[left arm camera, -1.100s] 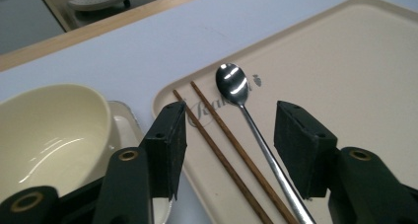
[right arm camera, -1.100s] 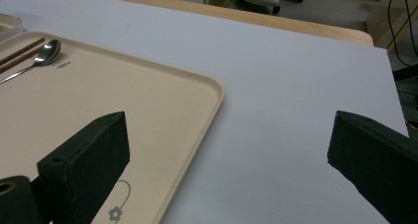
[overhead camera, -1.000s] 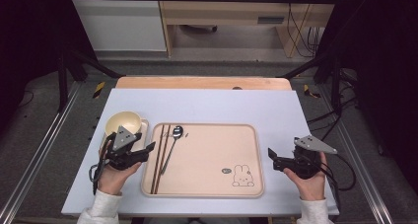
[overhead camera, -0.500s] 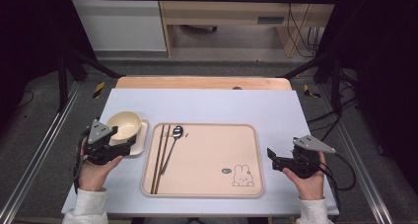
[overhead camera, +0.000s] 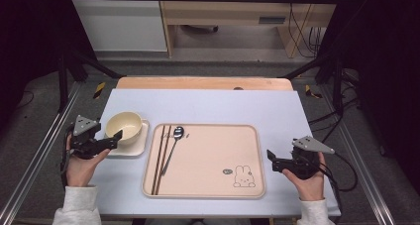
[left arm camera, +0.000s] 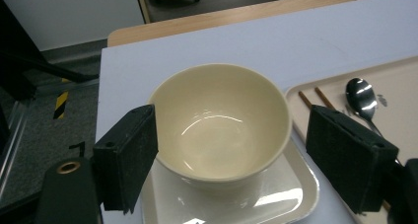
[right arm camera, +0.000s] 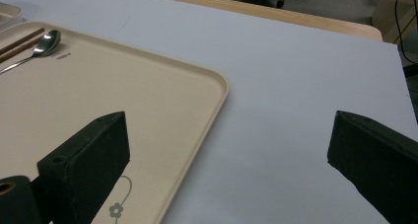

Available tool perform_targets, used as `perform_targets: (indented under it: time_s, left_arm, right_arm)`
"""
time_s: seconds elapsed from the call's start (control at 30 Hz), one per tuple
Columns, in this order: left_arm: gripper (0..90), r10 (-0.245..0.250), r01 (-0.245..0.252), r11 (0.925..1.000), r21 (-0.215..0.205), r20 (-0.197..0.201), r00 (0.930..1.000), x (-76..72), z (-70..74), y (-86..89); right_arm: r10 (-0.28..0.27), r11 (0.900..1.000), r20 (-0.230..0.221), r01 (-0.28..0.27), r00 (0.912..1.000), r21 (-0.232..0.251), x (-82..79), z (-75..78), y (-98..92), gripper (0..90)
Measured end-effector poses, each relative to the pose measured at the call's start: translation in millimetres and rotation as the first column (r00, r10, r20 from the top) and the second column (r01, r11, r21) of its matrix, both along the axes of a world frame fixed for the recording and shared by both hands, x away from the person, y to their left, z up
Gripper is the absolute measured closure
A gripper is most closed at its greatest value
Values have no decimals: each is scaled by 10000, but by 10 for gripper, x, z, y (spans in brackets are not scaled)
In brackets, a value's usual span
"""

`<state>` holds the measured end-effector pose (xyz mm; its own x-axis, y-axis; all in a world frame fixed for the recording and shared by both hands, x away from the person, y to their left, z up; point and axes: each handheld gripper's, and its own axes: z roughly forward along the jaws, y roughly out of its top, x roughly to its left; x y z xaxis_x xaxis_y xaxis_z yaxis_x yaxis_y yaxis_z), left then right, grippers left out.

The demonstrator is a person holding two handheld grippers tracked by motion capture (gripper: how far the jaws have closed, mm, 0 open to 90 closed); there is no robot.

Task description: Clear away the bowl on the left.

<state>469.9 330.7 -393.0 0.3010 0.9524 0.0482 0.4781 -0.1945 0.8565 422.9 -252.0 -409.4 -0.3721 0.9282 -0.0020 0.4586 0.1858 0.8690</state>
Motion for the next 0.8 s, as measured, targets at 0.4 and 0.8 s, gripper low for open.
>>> perform_targets:
  time_s: [0.4, 0.8]
  left_arm:
    - [238, 747, -739, 9971, 181, -449, 9962, 235, -130, 187]
    - [373, 1149, -1159, 9932, -114, -616, 9915, 354, -289, 335]
  right_arm:
    - [16, 10000, -22, -15, 10000, 39, 2, -1, -5, 28]
    - [28, 10000, -58, -28, 10000, 14, 10, -15, -2, 28]
